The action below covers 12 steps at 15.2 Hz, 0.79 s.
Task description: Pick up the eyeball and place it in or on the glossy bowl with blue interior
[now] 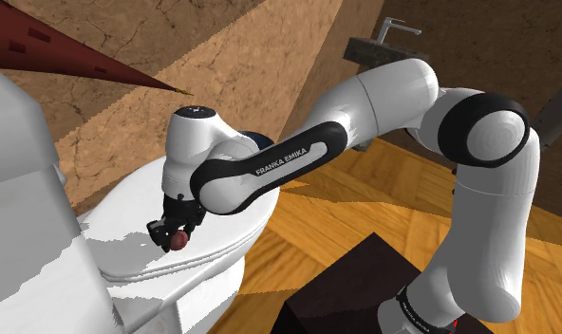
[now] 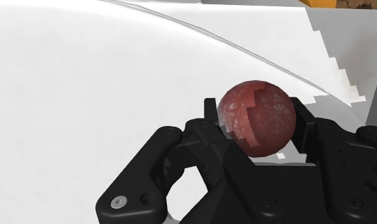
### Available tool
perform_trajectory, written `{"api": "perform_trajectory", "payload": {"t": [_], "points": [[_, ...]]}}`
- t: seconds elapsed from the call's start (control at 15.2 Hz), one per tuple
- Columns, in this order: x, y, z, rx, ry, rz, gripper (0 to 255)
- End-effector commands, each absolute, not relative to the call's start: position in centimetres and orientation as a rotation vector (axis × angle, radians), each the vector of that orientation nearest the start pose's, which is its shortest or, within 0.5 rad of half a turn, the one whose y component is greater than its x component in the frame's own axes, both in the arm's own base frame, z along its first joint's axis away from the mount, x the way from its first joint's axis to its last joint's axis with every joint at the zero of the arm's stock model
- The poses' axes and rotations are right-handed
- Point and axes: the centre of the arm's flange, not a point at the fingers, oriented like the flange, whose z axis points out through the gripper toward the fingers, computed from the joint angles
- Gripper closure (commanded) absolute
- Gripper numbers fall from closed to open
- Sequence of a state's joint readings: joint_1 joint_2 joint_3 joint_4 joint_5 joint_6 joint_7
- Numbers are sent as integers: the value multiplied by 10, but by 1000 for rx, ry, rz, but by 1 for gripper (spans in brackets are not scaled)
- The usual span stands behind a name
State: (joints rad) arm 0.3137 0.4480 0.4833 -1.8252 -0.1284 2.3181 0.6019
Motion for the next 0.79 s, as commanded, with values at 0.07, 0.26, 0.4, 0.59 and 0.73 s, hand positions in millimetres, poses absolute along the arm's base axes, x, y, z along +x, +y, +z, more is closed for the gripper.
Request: {"api": "perform_trajectory", "payload": {"t": [0.07, 0.26, 0.4, 0.59, 0.73], "points": [[475, 446, 339, -2979, -340, -16, 255], [475, 446, 355, -2979, -340, -16, 255], [475, 446, 366, -2979, -340, -16, 255], [475, 446, 381, -2979, -340, -16, 255], [475, 446, 392, -2979, -340, -16, 255]]}}
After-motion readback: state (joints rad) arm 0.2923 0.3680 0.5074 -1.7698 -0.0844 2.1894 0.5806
